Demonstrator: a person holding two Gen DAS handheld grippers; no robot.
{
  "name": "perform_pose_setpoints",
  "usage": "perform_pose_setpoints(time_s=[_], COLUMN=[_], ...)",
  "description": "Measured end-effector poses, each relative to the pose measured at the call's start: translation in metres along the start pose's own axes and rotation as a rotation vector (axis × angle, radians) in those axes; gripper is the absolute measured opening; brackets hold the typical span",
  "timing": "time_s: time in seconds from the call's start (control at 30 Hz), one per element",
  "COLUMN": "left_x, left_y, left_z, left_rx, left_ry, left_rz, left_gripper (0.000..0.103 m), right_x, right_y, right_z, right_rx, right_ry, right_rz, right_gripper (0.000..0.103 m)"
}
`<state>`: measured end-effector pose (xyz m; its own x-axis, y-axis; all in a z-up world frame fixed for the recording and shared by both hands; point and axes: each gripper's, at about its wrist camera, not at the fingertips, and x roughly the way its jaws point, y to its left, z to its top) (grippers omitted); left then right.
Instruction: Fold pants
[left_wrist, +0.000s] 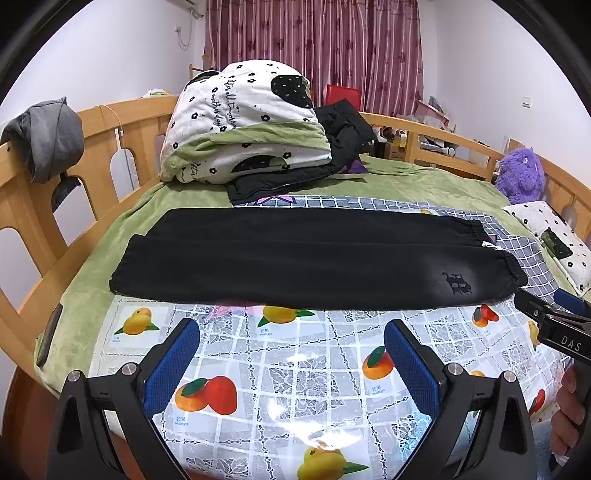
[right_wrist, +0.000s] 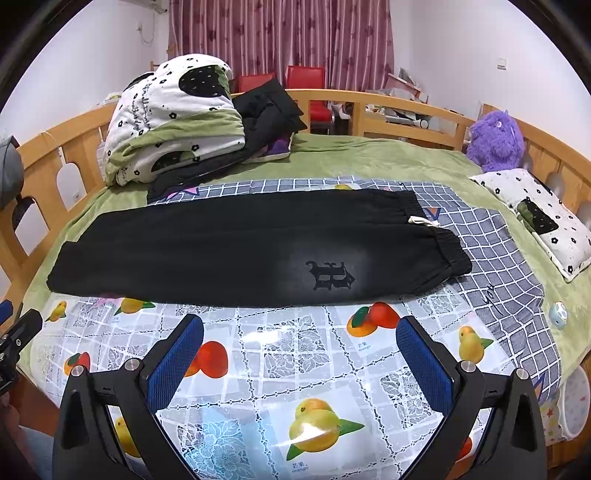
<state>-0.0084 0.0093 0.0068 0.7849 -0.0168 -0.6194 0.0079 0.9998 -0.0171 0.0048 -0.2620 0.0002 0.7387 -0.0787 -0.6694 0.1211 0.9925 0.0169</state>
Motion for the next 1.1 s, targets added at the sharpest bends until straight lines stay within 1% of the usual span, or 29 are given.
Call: perform_pose_setpoints(time_s=[0.53,0.77,0.87,1.0,1.07,1.1], left_x=[-0.0009,-0.0013,-0.0019,-0.0039,-0.0054,-0.0062], left_y=[-0.0014,-0.0026,-0.0029,-0.001,0.0021,0.0044], left_z=[0.0003,0.0002,0.0004,0.0015,0.0021,0.0026], left_rx=[0.01,0.011,0.005,-0.004,-0.017,-0.025], left_ry=[-0.004,-0.007,-0.016,-0.033,-0.051,-0.057], left_rz=[-0.003,0.002,0.025,0.04,0.053,0.048], left_gripper=[0.101,0.101,0.101,0.101,0.101,0.101], right_x=[-0.0014,-0.0036,-0.003,-0.0045,-0.0061,-0.0073], right_y=[0.0029,0.0031,0.004,0.0046,0.0054,0.0065], right_z=[0.0002,-0.0009,-0.0007,0.0002,0.0009,0.001], right_rx=[-0.009,-0.013,-0.018,-0.015,-0.02,-0.023], right_ry=[-0.011,-0.025,-0.02,-0.023,-0.027,-0.03], right_rz=[-0.007,0.008,0.02,0.068,0.079,0.083], right_gripper=[0.102,0.102,0.102,0.102,0.102,0.102])
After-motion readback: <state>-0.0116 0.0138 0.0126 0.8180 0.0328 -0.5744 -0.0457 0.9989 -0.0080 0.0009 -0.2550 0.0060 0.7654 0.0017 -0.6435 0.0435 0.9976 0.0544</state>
